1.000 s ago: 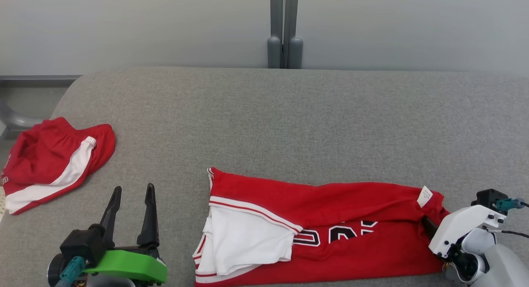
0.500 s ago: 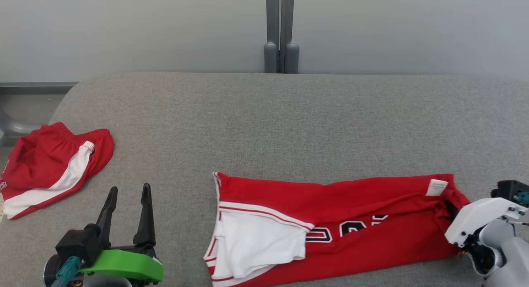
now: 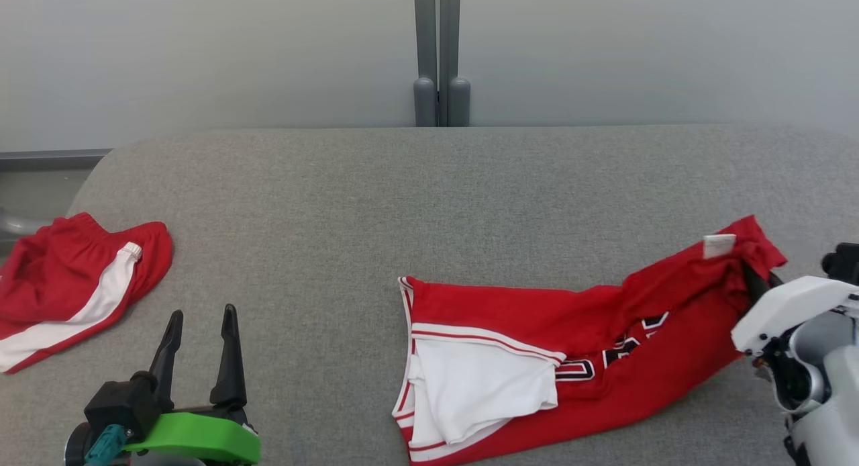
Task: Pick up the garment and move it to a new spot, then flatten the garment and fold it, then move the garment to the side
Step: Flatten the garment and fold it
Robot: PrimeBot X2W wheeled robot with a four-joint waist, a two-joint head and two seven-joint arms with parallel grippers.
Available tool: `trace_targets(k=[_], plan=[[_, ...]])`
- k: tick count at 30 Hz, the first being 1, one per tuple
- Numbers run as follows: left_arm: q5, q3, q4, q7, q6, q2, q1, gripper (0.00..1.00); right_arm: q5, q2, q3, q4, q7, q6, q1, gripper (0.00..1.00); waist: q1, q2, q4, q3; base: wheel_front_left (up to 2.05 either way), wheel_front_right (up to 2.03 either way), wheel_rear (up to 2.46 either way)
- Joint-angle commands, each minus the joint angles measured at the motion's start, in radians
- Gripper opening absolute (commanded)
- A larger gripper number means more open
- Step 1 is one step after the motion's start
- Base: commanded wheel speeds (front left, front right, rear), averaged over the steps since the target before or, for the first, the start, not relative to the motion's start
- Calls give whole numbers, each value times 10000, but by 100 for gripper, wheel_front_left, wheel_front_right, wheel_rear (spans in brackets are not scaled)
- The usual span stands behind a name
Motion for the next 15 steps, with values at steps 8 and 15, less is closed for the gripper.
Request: trace_targets(k=[8, 15], plan=[[92, 27, 168, -27, -73, 33, 152, 100, 192, 1134, 1220, -3588, 1202, 4, 1523, 0, 0, -1, 411, -113, 0, 0, 0], [82, -92, 363, 0, -129, 67, -26, 100, 539, 1916, 2070, -4461, 1708, 4, 2179, 0, 0, -1, 1161, -88, 0, 0, 0]])
